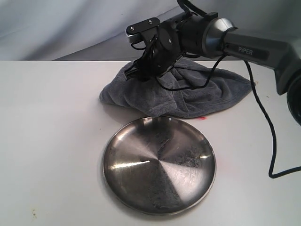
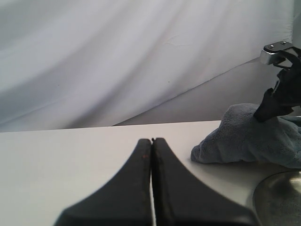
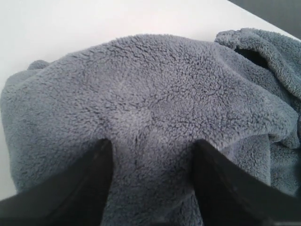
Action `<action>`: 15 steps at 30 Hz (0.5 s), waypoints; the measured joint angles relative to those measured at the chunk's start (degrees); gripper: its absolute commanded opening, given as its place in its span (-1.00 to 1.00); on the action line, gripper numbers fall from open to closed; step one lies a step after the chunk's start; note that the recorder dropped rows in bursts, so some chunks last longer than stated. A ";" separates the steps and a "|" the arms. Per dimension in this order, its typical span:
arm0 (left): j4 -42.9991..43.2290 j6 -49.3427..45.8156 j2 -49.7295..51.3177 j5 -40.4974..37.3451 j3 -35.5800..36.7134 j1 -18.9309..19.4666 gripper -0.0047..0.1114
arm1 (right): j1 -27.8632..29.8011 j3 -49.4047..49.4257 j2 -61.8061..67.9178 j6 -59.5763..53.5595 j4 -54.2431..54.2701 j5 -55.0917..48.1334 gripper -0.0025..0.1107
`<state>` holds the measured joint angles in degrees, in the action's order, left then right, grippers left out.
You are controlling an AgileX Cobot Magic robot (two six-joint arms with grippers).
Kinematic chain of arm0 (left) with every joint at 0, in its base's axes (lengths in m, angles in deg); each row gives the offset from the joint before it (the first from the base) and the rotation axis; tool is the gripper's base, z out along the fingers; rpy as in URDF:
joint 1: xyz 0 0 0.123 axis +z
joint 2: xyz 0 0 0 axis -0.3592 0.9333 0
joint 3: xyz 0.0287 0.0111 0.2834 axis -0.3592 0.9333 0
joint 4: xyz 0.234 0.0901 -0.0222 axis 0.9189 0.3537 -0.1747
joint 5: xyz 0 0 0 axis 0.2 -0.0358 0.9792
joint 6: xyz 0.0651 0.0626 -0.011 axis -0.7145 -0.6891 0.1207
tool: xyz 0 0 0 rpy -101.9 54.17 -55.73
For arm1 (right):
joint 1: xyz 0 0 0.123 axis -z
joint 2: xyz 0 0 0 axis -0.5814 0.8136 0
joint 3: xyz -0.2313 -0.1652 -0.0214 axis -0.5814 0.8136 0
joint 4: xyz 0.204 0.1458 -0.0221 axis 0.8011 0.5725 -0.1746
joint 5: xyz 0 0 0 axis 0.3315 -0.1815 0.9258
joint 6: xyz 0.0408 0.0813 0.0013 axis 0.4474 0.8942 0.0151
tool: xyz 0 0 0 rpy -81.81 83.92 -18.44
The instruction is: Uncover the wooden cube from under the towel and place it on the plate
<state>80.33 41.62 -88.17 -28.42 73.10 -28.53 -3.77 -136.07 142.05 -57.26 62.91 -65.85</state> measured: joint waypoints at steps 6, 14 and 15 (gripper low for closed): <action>0.00 0.00 0.00 0.00 0.00 0.00 -0.92 | 0.00 0.00 0.00 0.34 -0.20 0.00 -0.77; 0.00 0.00 0.00 0.00 0.00 0.00 -0.92 | 0.00 0.00 0.00 1.53 -0.20 0.22 -0.96; 0.00 0.00 0.00 0.00 0.00 0.00 -0.92 | 0.00 0.00 0.00 1.53 -0.20 0.22 -0.96</action>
<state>80.33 41.62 -88.17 -28.42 73.10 -28.53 -3.77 -136.07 142.05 -55.73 62.71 -65.63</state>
